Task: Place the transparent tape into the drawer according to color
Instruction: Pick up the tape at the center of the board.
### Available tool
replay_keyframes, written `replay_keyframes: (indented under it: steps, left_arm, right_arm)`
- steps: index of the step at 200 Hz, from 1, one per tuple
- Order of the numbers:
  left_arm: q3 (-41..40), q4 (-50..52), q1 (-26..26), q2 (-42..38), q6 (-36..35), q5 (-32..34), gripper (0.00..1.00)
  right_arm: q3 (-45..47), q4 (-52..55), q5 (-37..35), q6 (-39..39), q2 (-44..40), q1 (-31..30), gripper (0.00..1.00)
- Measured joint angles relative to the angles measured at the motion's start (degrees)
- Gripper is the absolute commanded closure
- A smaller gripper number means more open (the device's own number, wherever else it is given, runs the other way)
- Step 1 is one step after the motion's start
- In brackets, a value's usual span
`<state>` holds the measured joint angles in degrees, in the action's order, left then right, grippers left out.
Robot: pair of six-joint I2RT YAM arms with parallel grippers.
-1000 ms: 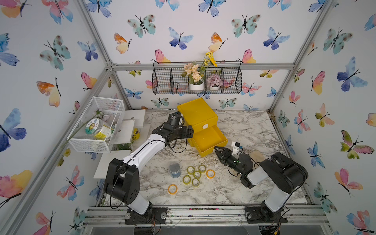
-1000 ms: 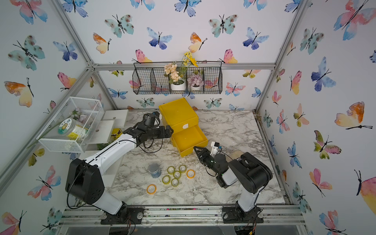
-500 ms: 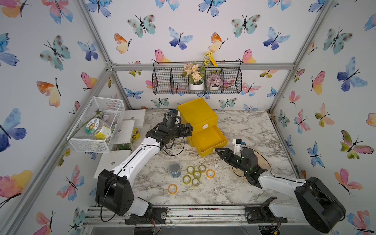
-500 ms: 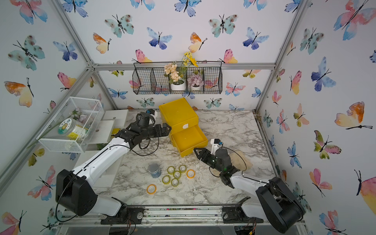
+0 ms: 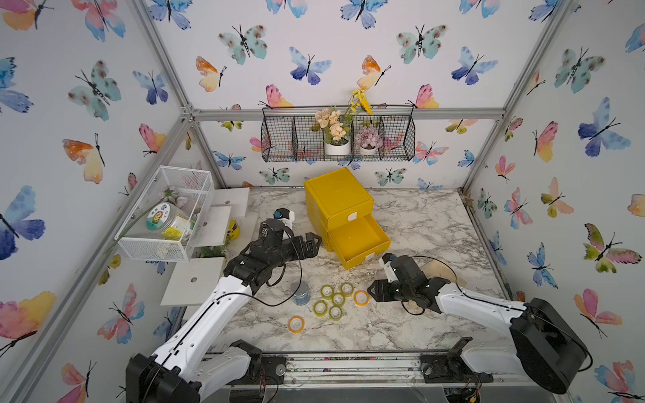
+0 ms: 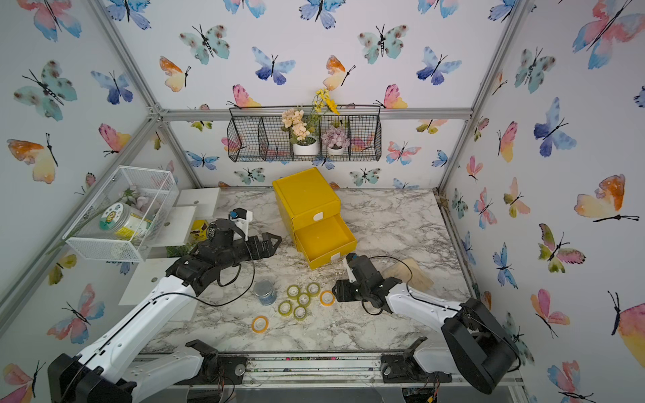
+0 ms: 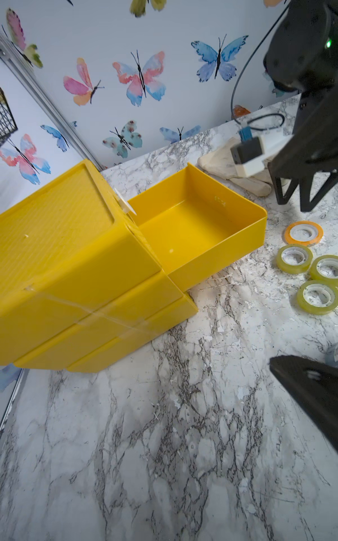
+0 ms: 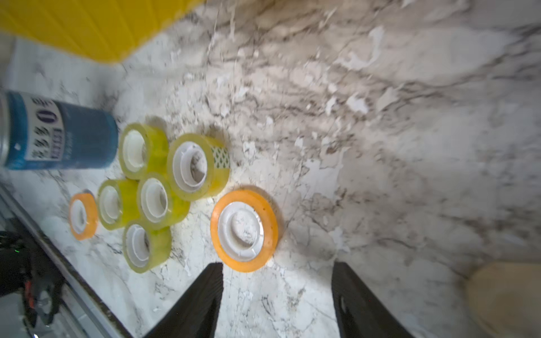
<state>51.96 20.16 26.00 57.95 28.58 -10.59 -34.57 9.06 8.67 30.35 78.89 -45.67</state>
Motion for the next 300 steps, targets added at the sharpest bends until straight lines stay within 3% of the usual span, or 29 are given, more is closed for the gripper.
replay_keyframes:
  steps: [43,127,221,300]
  left_arm:
    - [-1.46,0.96,0.35,-5.97,0.83,-0.07,0.0]
    - [-3.56,2.49,0.37,-6.47,0.87,-0.04,0.0]
    - [-4.98,2.91,0.37,-6.47,0.85,-0.02,0.0]
    - [-4.98,2.93,0.37,-6.47,0.83,0.02,0.0]
  right_arm:
    - [-3.41,3.17,-4.96,-3.04,4.48,-5.46,0.33]
    - [-10.36,5.31,-11.19,-6.4,11.82,-9.55,0.28]
    - [-13.2,7.58,-16.0,-7.1,15.41,-11.54,0.33]
    - [-14.08,8.2,-17.14,-7.28,16.33,-12.24,0.44]
